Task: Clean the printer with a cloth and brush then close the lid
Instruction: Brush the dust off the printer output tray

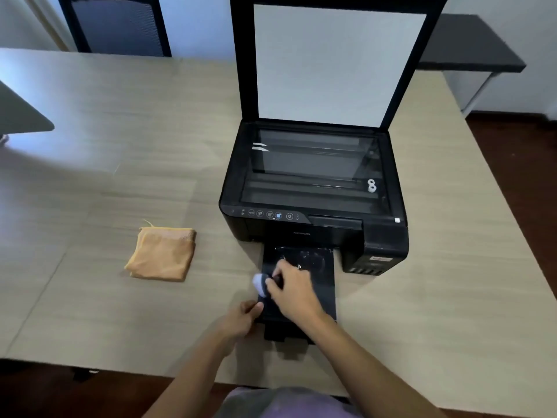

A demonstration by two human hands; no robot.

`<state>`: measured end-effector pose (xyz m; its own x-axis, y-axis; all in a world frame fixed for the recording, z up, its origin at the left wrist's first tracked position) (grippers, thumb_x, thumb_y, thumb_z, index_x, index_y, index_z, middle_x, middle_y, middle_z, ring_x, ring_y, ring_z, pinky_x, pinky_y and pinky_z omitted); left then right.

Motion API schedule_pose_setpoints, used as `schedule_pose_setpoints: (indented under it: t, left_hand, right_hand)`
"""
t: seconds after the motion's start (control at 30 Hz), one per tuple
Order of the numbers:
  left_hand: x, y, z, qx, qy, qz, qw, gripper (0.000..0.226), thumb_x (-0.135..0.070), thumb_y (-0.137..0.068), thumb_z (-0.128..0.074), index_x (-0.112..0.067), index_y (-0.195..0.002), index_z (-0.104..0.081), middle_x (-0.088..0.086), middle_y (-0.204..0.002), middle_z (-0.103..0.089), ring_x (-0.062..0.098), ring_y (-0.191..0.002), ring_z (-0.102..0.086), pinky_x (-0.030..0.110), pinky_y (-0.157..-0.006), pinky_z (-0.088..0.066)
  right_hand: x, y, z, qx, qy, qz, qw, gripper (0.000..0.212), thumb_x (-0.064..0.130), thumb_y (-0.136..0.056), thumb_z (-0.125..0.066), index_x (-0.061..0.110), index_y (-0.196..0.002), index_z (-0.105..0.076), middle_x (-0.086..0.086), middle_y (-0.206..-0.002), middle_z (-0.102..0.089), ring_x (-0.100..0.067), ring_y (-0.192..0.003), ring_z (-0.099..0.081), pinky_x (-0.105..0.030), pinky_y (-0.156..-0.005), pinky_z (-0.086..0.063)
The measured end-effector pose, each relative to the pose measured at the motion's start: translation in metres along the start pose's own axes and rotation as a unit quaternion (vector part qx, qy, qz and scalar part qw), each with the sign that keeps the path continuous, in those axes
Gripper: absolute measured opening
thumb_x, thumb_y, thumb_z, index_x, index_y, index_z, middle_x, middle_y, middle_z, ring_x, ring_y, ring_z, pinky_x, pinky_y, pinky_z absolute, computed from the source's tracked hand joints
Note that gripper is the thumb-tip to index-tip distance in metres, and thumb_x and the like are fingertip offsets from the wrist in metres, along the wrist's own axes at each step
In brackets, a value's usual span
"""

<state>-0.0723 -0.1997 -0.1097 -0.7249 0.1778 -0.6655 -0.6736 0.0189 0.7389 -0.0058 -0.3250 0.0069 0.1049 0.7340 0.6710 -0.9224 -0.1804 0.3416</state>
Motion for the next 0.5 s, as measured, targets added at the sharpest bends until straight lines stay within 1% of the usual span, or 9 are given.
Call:
schedule_pose_setpoints:
  t: [0.07,0.13,0.23,0.27,0.33,0.37,0.43,0.47,0.5]
  left_hand:
    - [0.003,-0.002,0.003,0.008,-0.009,0.010,1.000,0.027,-0.027,-0.099,-0.045,-0.012,-0.098,-0.068,0.009,-0.092,-0.071,0.023,-0.086,-0.064,0.034,-0.077,-0.049]
    - [0.003,-0.004,0.006,0.017,-0.016,0.006,1.000,0.029,-0.026,-0.098,-0.046,-0.014,-0.083,-0.066,0.009,-0.077,-0.062,0.018,-0.072,-0.059,0.032,-0.067,-0.046]
    - [0.005,-0.007,0.010,0.023,-0.029,0.013,0.999,0.028,-0.031,-0.097,-0.048,-0.020,-0.076,-0.064,0.006,-0.077,-0.058,0.019,-0.074,-0.055,0.027,-0.061,-0.043]
    - [0.005,-0.008,0.011,0.027,-0.038,0.010,0.999,0.027,-0.033,-0.096,-0.049,-0.021,-0.078,-0.065,0.004,-0.077,-0.059,0.019,-0.077,-0.056,0.026,-0.059,-0.043]
    - [0.005,-0.013,0.012,0.043,-0.052,-0.001,0.998,0.028,-0.039,-0.093,-0.050,-0.019,-0.085,-0.068,0.002,-0.082,-0.065,0.020,-0.081,-0.060,0.027,-0.062,-0.045]
    - [0.006,-0.016,0.012,0.050,-0.063,-0.008,0.997,0.032,-0.042,-0.090,-0.051,-0.017,-0.090,-0.070,0.003,-0.086,-0.068,0.021,-0.083,-0.062,0.030,-0.067,-0.045]
    - [0.004,-0.018,0.013,0.057,-0.085,-0.023,0.994,0.036,-0.047,-0.087,-0.051,-0.016,-0.092,-0.070,0.003,-0.085,-0.070,0.020,-0.081,-0.062,0.033,-0.072,-0.044]
    - [0.000,-0.017,0.013,0.056,-0.087,-0.026,0.994,0.035,-0.045,-0.089,-0.051,-0.015,-0.090,-0.069,0.002,-0.080,-0.068,0.017,-0.076,-0.059,0.031,-0.069,-0.042]
    - [-0.002,-0.014,0.012,0.060,-0.089,-0.024,0.994,0.032,-0.040,-0.093,-0.050,-0.013,-0.088,-0.068,0.001,-0.076,-0.064,0.013,-0.071,-0.056,0.028,-0.065,-0.040]
  right_hand:
    - [-0.010,-0.015,-0.011,-0.002,-0.007,-0.035,0.999,0.016,0.024,-0.087,-0.057,0.015,-0.078,-0.047,-0.008,-0.077,-0.061,-0.026,-0.074,-0.057,-0.036,-0.064,-0.047]
    - [-0.038,-0.018,0.015,-0.053,0.007,-0.095,0.994,0.014,0.020,-0.086,-0.058,0.014,-0.078,-0.048,-0.013,-0.079,-0.064,-0.032,-0.074,-0.062,-0.036,-0.064,-0.049]
    - [-0.078,-0.007,0.072,-0.111,0.126,-0.179,0.969,0.014,0.015,-0.085,-0.057,0.002,-0.090,-0.056,-0.024,-0.092,-0.067,-0.041,-0.088,-0.063,-0.037,-0.067,-0.045]
    - [-0.076,-0.003,0.085,-0.137,0.152,-0.184,0.961,0.017,0.015,-0.086,-0.057,0.001,-0.094,-0.056,-0.025,-0.094,-0.067,-0.042,-0.090,-0.063,-0.038,-0.068,-0.045]
    - [-0.043,-0.004,0.082,-0.177,0.141,-0.132,0.965,0.018,0.019,-0.089,-0.054,0.003,-0.098,-0.053,-0.024,-0.091,-0.066,-0.042,-0.086,-0.062,-0.038,-0.066,-0.044]
    - [-0.020,-0.009,0.067,-0.160,0.109,-0.094,0.977,0.018,0.022,-0.091,-0.053,0.006,-0.099,-0.052,-0.021,-0.086,-0.065,-0.039,-0.081,-0.059,-0.037,-0.065,-0.044]
    - [0.016,-0.024,0.017,-0.082,0.046,-0.038,0.995,0.014,0.026,-0.092,-0.053,0.013,-0.094,-0.050,-0.010,-0.077,-0.059,-0.028,-0.072,-0.052,-0.035,-0.063,-0.044]
    - [0.021,-0.031,-0.002,-0.051,0.021,-0.039,0.998,0.013,0.027,-0.091,-0.054,0.015,-0.089,-0.049,-0.008,-0.075,-0.058,-0.027,-0.070,-0.052,-0.036,-0.063,-0.046]
    - [0.015,-0.039,-0.012,-0.051,-0.009,-0.056,0.997,0.014,0.027,-0.089,-0.055,0.016,-0.085,-0.048,-0.010,-0.075,-0.060,-0.030,-0.071,-0.056,-0.040,-0.063,-0.050]
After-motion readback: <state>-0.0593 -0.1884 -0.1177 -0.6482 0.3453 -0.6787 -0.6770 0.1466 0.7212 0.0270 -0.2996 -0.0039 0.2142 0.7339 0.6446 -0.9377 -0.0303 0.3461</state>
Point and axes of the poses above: each hand's wrist, its own y-axis away from the middle knuckle, its own z-axis out of the back of the hand, x = y × z, the point moved 8 cm from there along -y, towards the middle knuckle
